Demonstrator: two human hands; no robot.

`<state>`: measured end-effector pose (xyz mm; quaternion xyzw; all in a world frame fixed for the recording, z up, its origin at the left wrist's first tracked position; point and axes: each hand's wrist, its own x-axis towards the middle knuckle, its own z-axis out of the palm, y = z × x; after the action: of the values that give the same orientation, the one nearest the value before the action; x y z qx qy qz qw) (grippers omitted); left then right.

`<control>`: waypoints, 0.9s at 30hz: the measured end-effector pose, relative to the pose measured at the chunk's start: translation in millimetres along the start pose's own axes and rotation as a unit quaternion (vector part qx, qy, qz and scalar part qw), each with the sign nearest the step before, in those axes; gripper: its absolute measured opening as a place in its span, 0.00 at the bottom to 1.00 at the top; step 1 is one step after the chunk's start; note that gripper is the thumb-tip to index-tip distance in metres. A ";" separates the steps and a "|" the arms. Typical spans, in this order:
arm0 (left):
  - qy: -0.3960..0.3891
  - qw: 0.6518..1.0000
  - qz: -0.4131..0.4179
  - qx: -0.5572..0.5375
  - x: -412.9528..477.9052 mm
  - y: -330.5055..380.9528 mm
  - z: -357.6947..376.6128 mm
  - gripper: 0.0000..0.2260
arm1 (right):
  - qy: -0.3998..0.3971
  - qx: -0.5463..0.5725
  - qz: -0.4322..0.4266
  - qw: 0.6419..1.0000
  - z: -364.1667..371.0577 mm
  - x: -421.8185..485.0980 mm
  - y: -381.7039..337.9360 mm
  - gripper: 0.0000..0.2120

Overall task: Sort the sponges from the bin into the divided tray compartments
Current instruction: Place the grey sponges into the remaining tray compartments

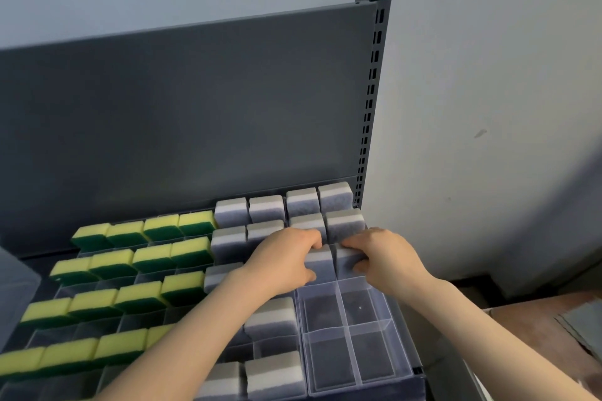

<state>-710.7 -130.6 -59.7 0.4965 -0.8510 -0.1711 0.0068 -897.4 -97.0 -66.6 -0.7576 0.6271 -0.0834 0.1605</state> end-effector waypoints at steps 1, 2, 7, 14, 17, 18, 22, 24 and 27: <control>0.005 1.000 0.000 -0.003 -1.6 0.4 0.6 0.19 | 0.003 0.006 -0.005 1.000 -0.6 -0.5 0.6 0.11; 0.012 1.000 -0.001 -0.006 -3.0 0.8 1.4 0.20 | 0.004 0.009 -0.011 1.000 -0.9 -1.3 1.5 0.12; 0.034 0.999 -0.006 -0.025 -11.2 3.7 0.6 0.25 | -0.012 0.007 -0.044 0.999 -0.1 -3.0 9.6 0.15; 0.163 0.981 -0.075 -0.077 -38.2 1.4 -32.5 0.22 | 0.088 0.092 -0.098 0.987 -31.4 7.0 0.8 0.20; 0.191 0.972 -0.120 -0.058 -59.9 -7.8 -40.3 0.22 | 0.088 0.107 -0.141 0.980 -29.7 15.3 -26.6 0.19; 0.192 0.970 -0.136 -0.052 -68.5 -13.4 -41.2 0.22 | 0.085 0.110 -0.154 0.978 -27.6 17.2 -37.0 0.19; 0.196 0.958 -0.193 -0.078 -107.5 -42.2 -48.2 0.24 | 0.069 0.088 -0.201 0.973 -20.2 24.2 -77.8 0.21; 0.189 0.955 -0.229 -0.031 -131.0 -60.3 -54.1 0.24 | 0.049 0.057 -0.217 0.973 -17.0 26.2 -99.4 0.22; 0.164 0.934 -0.283 0.140 -168.4 -91.4 -66.7 0.23 | 0.027 -0.005 -0.227 0.974 -12.0 29.0 -135.9 0.22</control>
<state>-536.2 -47.9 2.5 0.7342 -0.6773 0.0393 0.0282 -770.1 -105.0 -10.3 -0.8784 0.4433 -0.1352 0.1166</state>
